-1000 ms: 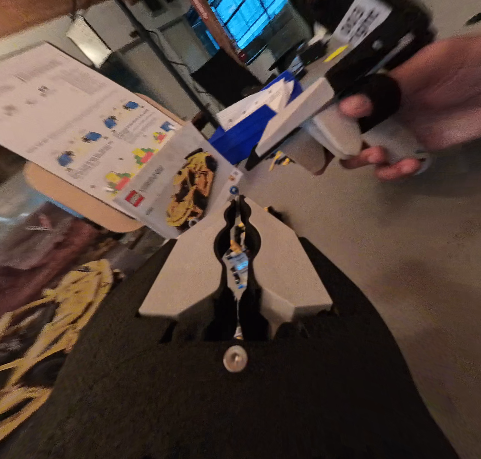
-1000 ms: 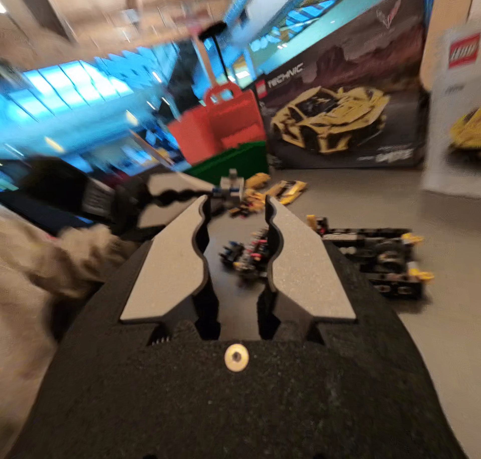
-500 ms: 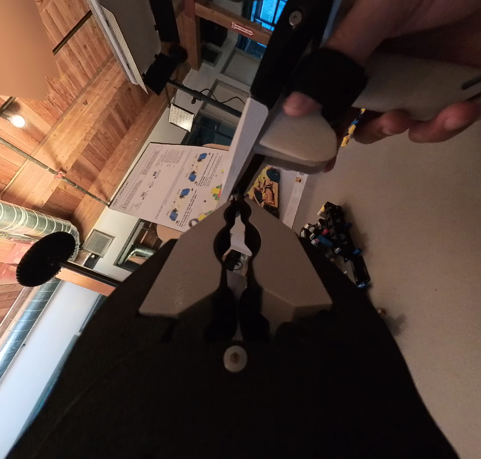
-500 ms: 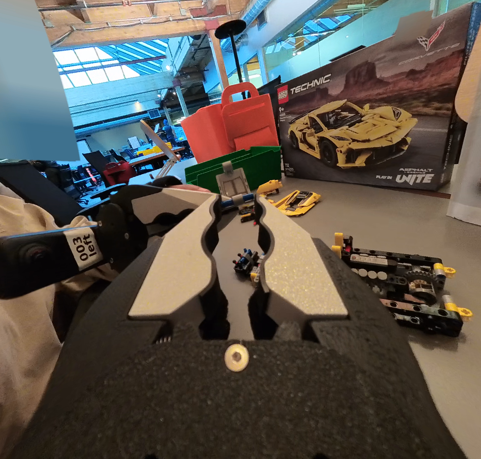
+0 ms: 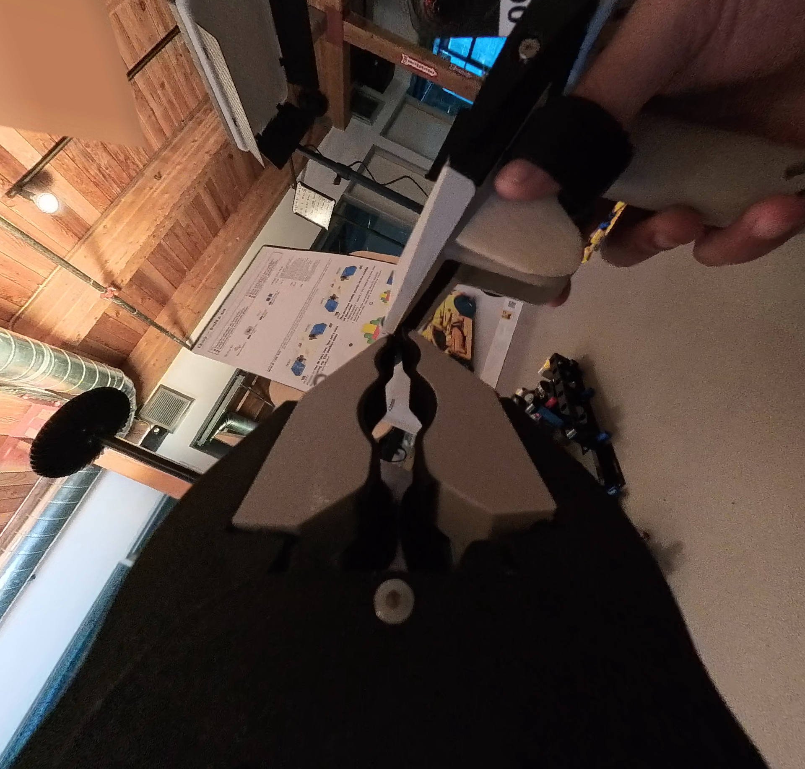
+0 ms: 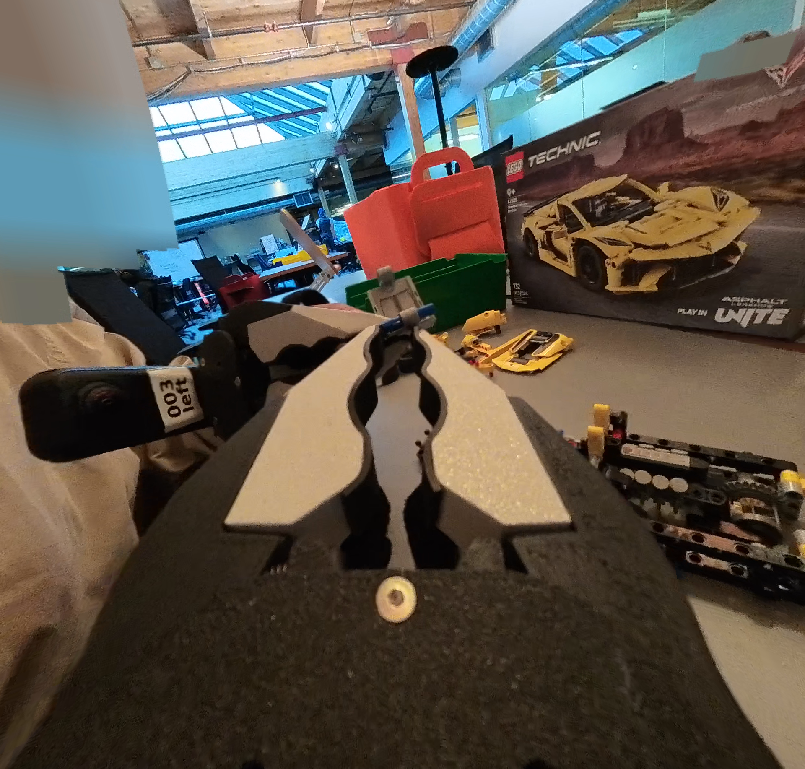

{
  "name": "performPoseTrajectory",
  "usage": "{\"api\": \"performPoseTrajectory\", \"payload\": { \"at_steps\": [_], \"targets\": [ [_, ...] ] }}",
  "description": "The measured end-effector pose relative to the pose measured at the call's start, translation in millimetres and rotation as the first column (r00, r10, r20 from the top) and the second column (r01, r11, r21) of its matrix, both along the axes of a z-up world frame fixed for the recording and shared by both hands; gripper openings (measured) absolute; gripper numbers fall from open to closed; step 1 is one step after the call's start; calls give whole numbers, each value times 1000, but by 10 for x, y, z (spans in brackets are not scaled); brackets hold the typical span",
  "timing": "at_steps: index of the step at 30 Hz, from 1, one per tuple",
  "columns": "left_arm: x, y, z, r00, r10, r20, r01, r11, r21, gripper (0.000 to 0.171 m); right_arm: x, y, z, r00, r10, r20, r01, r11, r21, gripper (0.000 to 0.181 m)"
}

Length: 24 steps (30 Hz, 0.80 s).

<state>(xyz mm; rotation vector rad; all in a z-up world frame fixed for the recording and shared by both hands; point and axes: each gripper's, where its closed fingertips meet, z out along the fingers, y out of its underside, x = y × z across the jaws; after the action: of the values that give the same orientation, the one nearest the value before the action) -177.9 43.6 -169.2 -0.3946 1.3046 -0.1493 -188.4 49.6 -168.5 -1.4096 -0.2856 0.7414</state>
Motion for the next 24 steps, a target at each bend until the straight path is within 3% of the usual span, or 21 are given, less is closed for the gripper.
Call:
{"api": "performPoseTrajectory", "payload": {
  "at_steps": [7, 12, 15, 18, 20, 21, 22, 24],
  "targets": [
    [-48, -103, 34, 999, -40, 27, 38, 997, 61, 2, -33, -41, 44, 994, 88, -63, -88, 996, 6, 26],
    [-24, -186, -12, 998, -62, 18, 61, 995, 77, 2, -75, -74, 79, 986, 138, -94, -137, 990, 14, 26],
    [-14, -187, -28, 994, -111, 7, 111, 993, -43, 5, -11, -65, 61, 997, 77, 5, -77, 997, 29, 26],
    [-36, -60, 45, 991, -128, 26, 131, 968, -215, 25, 197, -35, 56, 988, -65, 140, 55, 996, 72, 26],
    [-72, 36, 139, 978, -191, 79, 206, 874, -439, 25, 256, -26, -1, 935, -170, 311, 136, 982, 127, 26],
    [-70, 78, 162, 967, -235, 102, 250, 777, -578, 25, 264, -32, 14, 901, -226, 370, 166, 968, 186, 26],
    [-47, 127, 152, 955, -273, 118, 274, 652, -707, 26, 248, -40, 26, 873, -263, 411, 178, 956, 234, 26],
    [8, 146, 63, 912, -381, 149, 290, 345, -893, 29, 188, -44, 0, 830, -292, 475, 175, 945, 276, 26]
  ]
}}
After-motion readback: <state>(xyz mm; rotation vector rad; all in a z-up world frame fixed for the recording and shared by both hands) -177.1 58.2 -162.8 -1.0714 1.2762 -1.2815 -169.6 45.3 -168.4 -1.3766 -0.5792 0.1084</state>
